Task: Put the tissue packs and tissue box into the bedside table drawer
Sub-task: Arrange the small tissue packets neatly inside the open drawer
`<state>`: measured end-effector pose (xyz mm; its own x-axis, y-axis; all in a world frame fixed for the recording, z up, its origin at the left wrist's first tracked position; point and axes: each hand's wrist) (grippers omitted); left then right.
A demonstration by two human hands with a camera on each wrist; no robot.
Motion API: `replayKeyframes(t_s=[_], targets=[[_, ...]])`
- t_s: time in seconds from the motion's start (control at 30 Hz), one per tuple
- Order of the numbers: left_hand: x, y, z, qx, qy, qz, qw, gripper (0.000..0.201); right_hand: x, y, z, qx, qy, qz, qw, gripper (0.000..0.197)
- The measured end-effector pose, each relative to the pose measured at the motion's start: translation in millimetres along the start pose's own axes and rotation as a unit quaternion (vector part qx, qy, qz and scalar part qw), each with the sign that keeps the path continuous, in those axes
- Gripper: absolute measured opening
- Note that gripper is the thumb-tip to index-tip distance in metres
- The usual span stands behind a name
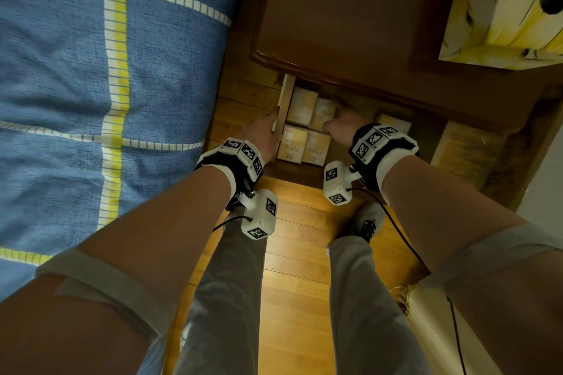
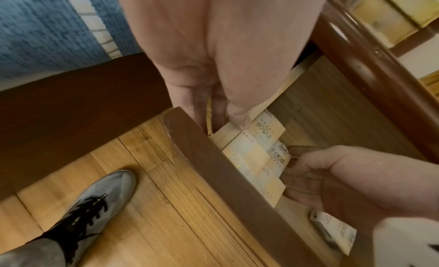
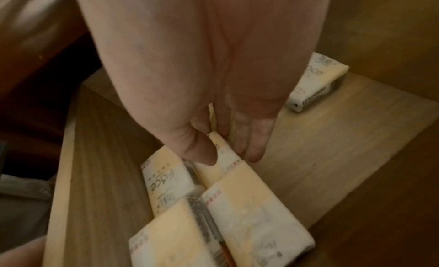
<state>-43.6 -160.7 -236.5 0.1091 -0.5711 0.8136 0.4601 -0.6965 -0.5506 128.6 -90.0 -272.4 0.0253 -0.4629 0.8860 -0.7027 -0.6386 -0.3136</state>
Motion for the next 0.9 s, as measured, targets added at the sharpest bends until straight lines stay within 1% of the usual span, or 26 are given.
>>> replayKeyframes(t_s=[0.07,0.17,0.3,0.43,0.57,0.63,0.67,0.7,0.73,0.77,0.83,0.87,0.9], targets=[[-0.1,-0.1,-0.8,0.004,-0.001,-0.002,1.000,0.053,-0.4,2.2,-1.6,-0.007,0.004,0.001,1.000,0.073],[2.4,-1.5,1.4,0.002,-0.010,-0.009,1.000,0.054,2.4,5.1,4.1,0.011,-0.024,0.010,1.000,0.077],[8.3,-6.0,6.6,-0.004,-0.004,-0.010,1.000,0.053,4.6,7.1,5.1,0.109,-0.064,0.015,0.992,0.084],[7.8,-8.8,5.1,0.002,0.005,-0.029,1.000,0.054,2.8,13.0,-11.0,0.154,-0.060,-0.006,0.986,0.080],[12.2,-8.9,8.0,-0.002,0.022,-0.038,0.999,0.052,6.2,20.0,-12.1,0.163,-0.057,0.013,0.985,0.078],[14.4,-8.3,6.5,0.014,0.020,-0.033,0.999,0.052,11.9,21.3,-8.8,0.143,-0.065,0.057,0.986,0.075],[14.7,-7.1,4.7,0.020,0.014,-0.026,0.999,0.051,14.3,22.9,-5.6,0.116,-0.064,0.077,0.988,0.070],[14.2,-4.6,2.5,0.024,0.007,-0.018,1.000,0.050,17.8,25.0,-3.0,0.075,-0.059,0.081,0.992,0.062],[13.7,-2.1,0.9,0.027,-0.001,-0.008,1.000,0.048,20.9,28.3,-0.5,0.028,-0.048,0.060,0.997,0.054],[14.0,0.4,-0.5,0.031,-0.009,0.001,0.999,0.047,24.0,32.1,2.1,-0.011,-0.032,0.024,0.999,0.048],[14.3,4.3,-1.7,0.036,-0.018,0.019,0.999,0.046,28.6,39.9,7.7,-0.074,-0.007,-0.039,0.996,0.052],[14.3,5.6,-2.3,0.036,-0.019,0.024,0.999,0.046,30.5,43.3,9.9,-0.088,-0.006,-0.051,0.995,0.057],[13.4,6.6,-3.2,0.034,-0.020,0.025,0.999,0.047,31.6,46.1,11.3,-0.091,-0.012,-0.048,0.995,0.059]])
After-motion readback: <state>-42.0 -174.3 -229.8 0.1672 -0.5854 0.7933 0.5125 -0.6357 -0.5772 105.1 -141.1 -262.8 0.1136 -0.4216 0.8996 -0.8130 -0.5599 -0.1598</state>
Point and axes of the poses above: each hand's wrist, its own x-axis away from the middle knuckle, its own y-axis out of the palm, z = x × y, and after that the axes turned 14 degrees about -x, right-handed
